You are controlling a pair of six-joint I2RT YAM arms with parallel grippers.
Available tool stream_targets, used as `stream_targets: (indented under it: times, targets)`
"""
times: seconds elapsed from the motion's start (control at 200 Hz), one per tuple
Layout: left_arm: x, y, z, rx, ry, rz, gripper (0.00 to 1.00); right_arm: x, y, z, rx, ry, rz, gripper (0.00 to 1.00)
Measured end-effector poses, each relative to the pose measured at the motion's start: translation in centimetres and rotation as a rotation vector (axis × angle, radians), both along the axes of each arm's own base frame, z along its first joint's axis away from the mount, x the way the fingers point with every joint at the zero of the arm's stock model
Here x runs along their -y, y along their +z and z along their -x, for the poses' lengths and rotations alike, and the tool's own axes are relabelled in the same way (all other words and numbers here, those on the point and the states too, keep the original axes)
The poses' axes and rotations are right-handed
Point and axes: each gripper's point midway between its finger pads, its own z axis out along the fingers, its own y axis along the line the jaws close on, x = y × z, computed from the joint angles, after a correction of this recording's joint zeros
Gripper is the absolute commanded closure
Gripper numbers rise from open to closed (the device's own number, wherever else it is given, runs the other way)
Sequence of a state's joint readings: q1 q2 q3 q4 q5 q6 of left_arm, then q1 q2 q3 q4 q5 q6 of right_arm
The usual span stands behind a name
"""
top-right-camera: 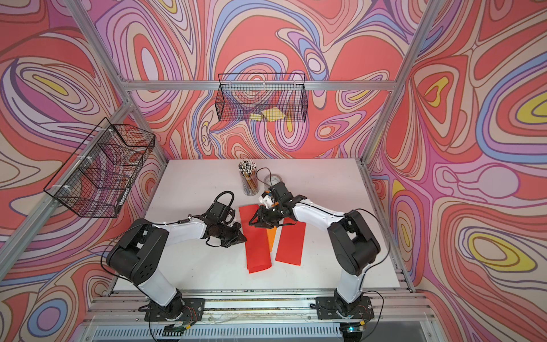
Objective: Fold the rectangular paper in half along the long edge
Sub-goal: Fold the paper.
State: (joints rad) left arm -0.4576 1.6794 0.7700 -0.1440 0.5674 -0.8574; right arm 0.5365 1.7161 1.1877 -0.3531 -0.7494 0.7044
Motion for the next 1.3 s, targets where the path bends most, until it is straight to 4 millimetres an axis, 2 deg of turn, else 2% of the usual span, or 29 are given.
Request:
stream_targets:
  times: [0.05, 0.09, 0.155, 0.225, 0.386, 0.446, 0.516, 0.861, 1.302]
  targets:
    - [0.0, 0.0, 0.0, 0.000, 0.000, 0.001, 1.00, 1.3, 1.8, -1.0, 0.040, -0.032, -0.038, 0.57]
    - [0.1, 0.0, 0.0, 0.001, -0.001, 0.004, 1.00, 2.4, 2.5, -1.7, 0.059, -0.055, -0.057, 0.56]
    - [0.1, 0.0, 0.0, 0.001, -0.002, 0.006, 1.00, 3.7, 2.1, -2.2, 0.056, -0.079, -0.066, 0.55]
    - [0.1, 0.0, 0.0, 0.002, -0.003, 0.008, 1.00, 4.2, 0.0, -1.9, 0.014, -0.077, -0.064, 0.55]
    - [0.1, 0.0, 0.0, 0.001, -0.003, 0.008, 1.00, 4.3, -6.4, -0.1, -0.147, -0.053, -0.038, 0.55]
    - [0.1, 0.0, 0.0, 0.002, -0.003, 0.009, 1.00, 4.4, -8.1, 0.3, -0.186, -0.051, -0.029, 0.55]
    - [0.1, 0.0, 0.0, 0.002, -0.003, 0.009, 1.00, 4.5, -9.0, 0.6, -0.207, -0.050, -0.020, 0.55]
    - [0.1, 0.0, 0.0, 0.003, -0.003, 0.009, 1.00, 4.4, -11.6, 0.2, -0.227, -0.036, 0.012, 0.56]
    - [0.1, 0.0, 0.0, 0.002, -0.004, 0.010, 1.00, 4.1, -11.5, -0.5, -0.208, -0.030, 0.009, 0.57]
